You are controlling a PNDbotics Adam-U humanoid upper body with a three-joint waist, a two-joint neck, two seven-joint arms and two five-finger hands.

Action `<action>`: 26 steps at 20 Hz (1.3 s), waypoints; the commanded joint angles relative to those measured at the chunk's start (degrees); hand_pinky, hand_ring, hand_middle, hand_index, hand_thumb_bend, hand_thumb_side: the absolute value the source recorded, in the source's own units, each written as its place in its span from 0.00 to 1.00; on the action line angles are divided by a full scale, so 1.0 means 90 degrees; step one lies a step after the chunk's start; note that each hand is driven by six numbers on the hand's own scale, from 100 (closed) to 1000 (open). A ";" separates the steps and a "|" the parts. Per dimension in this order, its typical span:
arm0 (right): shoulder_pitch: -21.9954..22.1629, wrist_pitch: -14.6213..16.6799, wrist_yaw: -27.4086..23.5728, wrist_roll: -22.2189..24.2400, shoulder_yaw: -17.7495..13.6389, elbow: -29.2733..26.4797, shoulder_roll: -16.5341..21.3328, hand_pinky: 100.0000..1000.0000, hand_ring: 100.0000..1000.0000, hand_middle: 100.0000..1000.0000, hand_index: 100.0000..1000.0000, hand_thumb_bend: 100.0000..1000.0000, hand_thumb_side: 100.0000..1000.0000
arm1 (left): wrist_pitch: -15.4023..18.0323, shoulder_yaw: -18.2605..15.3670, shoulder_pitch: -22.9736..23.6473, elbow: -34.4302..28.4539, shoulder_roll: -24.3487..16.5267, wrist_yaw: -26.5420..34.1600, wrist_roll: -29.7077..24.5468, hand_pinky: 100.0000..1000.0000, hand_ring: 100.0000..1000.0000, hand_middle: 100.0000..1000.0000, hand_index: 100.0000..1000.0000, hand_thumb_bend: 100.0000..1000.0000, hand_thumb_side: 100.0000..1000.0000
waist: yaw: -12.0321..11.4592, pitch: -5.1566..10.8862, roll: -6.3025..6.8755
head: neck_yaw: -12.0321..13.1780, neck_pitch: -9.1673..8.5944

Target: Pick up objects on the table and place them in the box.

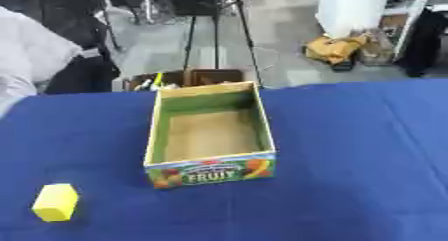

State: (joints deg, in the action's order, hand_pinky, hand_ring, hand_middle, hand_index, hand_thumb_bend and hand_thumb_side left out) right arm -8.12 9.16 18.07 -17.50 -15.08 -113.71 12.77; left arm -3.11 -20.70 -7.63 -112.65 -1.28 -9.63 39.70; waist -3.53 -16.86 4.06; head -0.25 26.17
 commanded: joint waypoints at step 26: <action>-0.0067 -0.0091 0.0282 0.0086 0.0004 -0.0098 0.0160 0.66 0.80 0.56 0.75 0.00 0.69 | 0.0107 0.0018 -0.0006 -0.0050 -0.0027 0.0045 -0.0137 0.34 0.35 0.40 0.66 0.00 0.77 | 0.0031 -0.0135 0.0085 | 0.0194 0.0816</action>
State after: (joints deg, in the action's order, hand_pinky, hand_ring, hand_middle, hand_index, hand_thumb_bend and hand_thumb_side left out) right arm -8.34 8.27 20.10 -16.92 -15.09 -113.71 12.78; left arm -2.26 -20.69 -7.57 -112.59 -0.93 -9.21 38.62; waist -3.21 -18.79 4.93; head 1.28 32.80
